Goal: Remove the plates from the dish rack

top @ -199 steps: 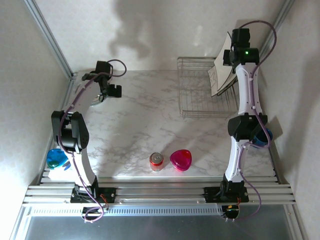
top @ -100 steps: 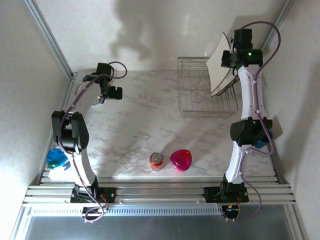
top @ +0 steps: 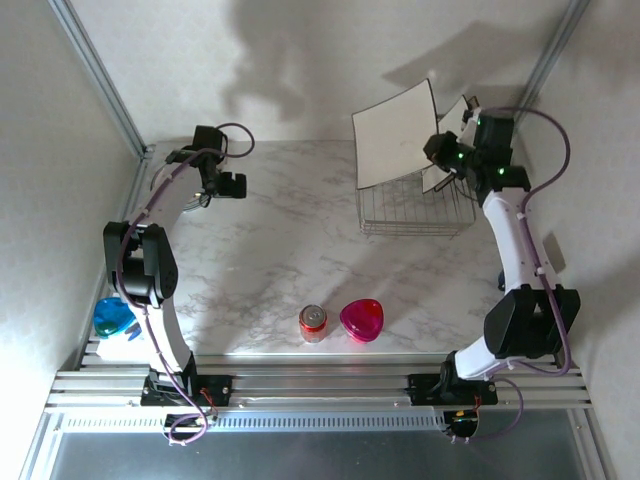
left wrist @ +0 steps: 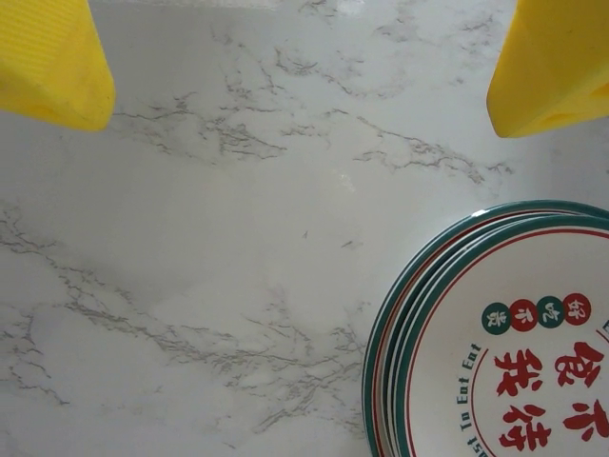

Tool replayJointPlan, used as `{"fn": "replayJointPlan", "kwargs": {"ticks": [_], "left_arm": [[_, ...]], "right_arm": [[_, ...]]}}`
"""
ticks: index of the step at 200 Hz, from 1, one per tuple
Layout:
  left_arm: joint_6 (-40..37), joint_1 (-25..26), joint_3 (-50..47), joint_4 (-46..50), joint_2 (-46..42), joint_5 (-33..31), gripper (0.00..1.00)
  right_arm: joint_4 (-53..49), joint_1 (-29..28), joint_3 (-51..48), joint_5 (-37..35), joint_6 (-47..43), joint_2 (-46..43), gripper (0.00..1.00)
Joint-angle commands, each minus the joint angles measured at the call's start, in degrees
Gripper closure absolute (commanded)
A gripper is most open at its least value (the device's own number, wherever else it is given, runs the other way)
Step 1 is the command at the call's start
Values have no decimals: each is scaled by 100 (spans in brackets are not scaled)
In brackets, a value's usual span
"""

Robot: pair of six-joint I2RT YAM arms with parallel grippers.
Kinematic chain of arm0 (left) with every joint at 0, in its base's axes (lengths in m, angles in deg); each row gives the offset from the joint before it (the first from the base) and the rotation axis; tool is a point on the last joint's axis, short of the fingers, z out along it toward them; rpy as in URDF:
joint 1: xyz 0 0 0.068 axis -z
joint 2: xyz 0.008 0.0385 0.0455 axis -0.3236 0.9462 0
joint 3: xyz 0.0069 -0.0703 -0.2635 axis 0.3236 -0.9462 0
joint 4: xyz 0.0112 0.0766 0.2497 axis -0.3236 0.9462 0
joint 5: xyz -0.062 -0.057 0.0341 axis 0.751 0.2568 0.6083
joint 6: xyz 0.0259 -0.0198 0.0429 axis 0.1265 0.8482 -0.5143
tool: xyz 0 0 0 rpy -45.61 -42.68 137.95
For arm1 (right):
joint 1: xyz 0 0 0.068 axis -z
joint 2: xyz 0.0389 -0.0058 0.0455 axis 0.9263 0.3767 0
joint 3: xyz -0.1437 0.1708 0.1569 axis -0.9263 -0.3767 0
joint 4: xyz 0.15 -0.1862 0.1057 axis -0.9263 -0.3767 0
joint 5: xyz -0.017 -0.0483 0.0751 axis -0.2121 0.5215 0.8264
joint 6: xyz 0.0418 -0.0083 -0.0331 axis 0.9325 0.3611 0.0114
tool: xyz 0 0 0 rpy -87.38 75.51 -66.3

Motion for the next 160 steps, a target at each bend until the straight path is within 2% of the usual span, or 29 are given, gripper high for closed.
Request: {"fn": "replayJointPlan", "kwargs": {"ticks": [1,29,48,98,117,129,160], "left_arm": [[51,50,69,-72,-145,165,0],[59,49,209,-46,-90,305,0],[76,55,301,-27,-63,384,0],[95,49,369,-48,-33,527,0],[78,50,417,-157,-11,790,0],[69,42,485,-325,15,1156,0],[261,-11,516,-1118,42,3330,1]], "right_arm": [[3473,46,-820,1172,1666,-281,100],[5653,34,-1902,1582,2859,-36,100],[6411,17,-2349,1625,3240,148,100],[6879,-88,-2650,1669,3404,477,100],[6860,-116,-2592,1708,3384,553,100],[6767,-144,-2544,1758,3343,619,100],[6717,-284,-2447,1870,3334,827,100]]}}
